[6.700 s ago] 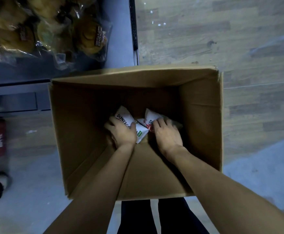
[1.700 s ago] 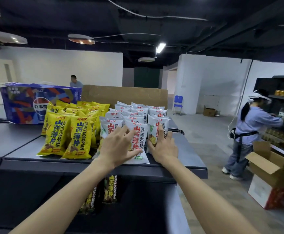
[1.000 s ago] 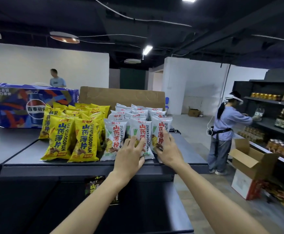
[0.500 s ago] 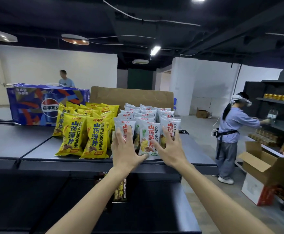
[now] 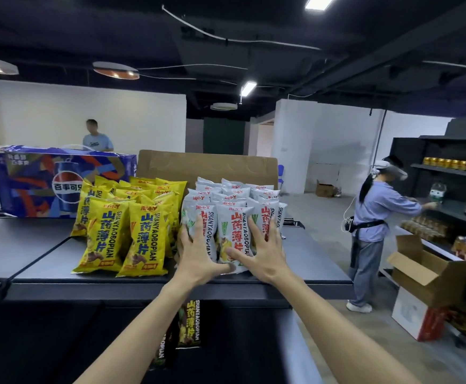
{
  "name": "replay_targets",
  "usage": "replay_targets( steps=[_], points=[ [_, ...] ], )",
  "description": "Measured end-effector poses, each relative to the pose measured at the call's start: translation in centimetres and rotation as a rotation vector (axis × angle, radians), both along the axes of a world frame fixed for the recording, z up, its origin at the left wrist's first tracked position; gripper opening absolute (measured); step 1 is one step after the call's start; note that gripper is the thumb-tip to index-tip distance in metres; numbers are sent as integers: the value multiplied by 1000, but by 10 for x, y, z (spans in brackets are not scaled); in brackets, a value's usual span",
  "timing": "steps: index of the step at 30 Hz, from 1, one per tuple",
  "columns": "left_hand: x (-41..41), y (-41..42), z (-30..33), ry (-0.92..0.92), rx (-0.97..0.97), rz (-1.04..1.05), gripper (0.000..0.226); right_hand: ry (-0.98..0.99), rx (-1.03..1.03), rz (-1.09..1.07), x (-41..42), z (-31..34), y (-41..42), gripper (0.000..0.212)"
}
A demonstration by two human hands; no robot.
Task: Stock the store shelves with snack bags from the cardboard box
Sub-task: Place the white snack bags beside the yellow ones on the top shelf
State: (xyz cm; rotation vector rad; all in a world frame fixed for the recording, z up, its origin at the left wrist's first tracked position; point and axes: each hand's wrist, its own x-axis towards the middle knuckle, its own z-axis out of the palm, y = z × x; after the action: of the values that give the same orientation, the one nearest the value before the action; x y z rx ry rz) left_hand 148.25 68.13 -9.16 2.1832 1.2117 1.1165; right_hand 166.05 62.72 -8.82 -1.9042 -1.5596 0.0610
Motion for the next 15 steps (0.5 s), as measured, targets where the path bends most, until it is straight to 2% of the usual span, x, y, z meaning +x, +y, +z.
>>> replay_targets(
  steps=[3, 6, 11, 15],
  points=[
    [0, 0, 1, -23, -15, -8, 150, 41, 118, 17, 0, -2, -4, 99],
    [-1, 4, 3, -29, -60, 6, 157, 182, 209, -8, 3, 1, -2, 113],
    [0, 9, 13, -52, -96, -37, 163, 525, 20, -96, 39, 23, 22, 153],
    [3, 17, 12, -31, -64, -28, 163, 554, -92, 57, 52, 29, 46, 158]
  ],
)
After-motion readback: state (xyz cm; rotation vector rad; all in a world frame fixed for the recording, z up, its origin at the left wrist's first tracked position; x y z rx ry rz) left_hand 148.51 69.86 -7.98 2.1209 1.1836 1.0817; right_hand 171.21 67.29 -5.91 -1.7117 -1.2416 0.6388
